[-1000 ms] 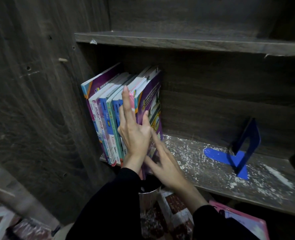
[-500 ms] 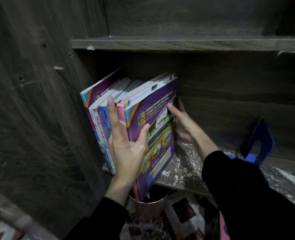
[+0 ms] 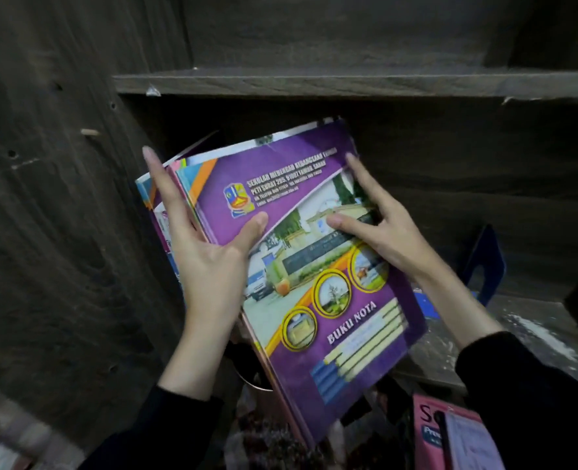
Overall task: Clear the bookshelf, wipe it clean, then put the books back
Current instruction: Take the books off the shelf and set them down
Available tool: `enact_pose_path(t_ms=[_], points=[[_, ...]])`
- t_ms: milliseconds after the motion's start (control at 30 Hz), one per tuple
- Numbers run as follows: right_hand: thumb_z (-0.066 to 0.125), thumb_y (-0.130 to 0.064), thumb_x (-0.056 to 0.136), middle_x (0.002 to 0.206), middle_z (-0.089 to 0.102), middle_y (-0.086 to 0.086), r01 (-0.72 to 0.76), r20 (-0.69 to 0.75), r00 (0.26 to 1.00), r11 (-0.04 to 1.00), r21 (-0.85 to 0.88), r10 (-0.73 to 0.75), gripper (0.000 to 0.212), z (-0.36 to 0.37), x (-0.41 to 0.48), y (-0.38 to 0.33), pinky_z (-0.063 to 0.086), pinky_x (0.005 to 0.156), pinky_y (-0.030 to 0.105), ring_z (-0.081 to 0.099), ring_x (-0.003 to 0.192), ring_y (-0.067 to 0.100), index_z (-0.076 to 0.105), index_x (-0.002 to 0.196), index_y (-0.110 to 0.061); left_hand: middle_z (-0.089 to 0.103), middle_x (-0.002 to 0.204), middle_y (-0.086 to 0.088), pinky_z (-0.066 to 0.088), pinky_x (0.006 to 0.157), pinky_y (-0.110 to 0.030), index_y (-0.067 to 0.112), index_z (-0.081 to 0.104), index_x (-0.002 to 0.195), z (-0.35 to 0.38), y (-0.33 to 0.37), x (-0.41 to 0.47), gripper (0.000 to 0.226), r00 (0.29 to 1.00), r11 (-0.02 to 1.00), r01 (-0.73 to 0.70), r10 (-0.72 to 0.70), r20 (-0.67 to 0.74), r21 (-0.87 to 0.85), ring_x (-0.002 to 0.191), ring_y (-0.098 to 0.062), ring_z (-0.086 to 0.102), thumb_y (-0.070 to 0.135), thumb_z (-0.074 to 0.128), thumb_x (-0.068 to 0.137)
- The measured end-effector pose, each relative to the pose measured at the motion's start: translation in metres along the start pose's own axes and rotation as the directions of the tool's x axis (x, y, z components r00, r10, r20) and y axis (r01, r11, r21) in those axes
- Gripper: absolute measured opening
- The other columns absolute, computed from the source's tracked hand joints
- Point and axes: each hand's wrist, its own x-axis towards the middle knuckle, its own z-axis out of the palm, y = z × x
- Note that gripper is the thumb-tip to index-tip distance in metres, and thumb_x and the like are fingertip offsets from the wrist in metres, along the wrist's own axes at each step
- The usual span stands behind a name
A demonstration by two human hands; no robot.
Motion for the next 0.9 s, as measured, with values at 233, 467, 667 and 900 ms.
enact_pose_path(t_ms=[233,467,667,900], points=[[0.063,-0.059,0.071,0.104,0.053,-0.019,-0.170,-0.037,0.985,0.976,-0.132,0.167,0.065,-0.014,-0.112,-0.026,0.035,0.099,0.018,0.048,0.108,0.009,0.033,0.128,-0.071,0.061,0.127,0.009,0.043,0.105,-0.033,0.043,0.060,0.118,-0.002,0.042,-0.077,0.057,0.969,0.979,0.160,-0.181,0.169,0.130,0.125,-0.013,0.052,0.004,0.074,0.079],[0.057,-0.075,0.071,0.127,0.056,-0.002,-0.524,-0.042,0.851,0.843,-0.117,0.523,0.065,0.016,-0.275,0.028,0.045,0.093,0.031,0.054,0.118,0.013,0.033,0.131,-0.067,0.068,0.097,0.013,0.044,0.082,-0.010,0.041,0.070,0.096,-0.026,-0.010,-0.193,0.037,0.770,0.827,0.458,-0.552,0.318,0.326,0.090,0.009,0.058,0.011,0.078,0.077],[0.043,-0.091,0.060,0.057,0.026,0.001,-0.780,0.042,0.605,0.603,-0.167,0.795,0.087,0.077,-0.364,0.103,0.024,0.049,0.032,0.024,0.044,0.007,0.025,0.138,-0.058,0.067,0.113,-0.012,0.054,0.090,-0.035,0.036,0.069,0.094,-0.053,-0.110,-0.283,0.037,0.338,0.434,0.766,-0.899,0.278,0.474,0.096,-0.010,0.065,0.002,0.073,0.080],[0.054,-0.047,0.092,0.107,0.066,0.017,-0.855,0.033,0.403,0.389,-0.342,0.915,0.070,0.139,-0.381,0.175,0.046,0.072,0.033,0.064,0.099,0.030,0.009,0.145,-0.048,0.055,0.129,-0.014,0.055,0.070,-0.022,0.010,0.054,0.130,-0.071,-0.193,-0.319,0.040,0.078,0.175,0.804,-0.979,0.191,0.568,0.099,-0.025,0.061,0.001,0.059,0.091]])
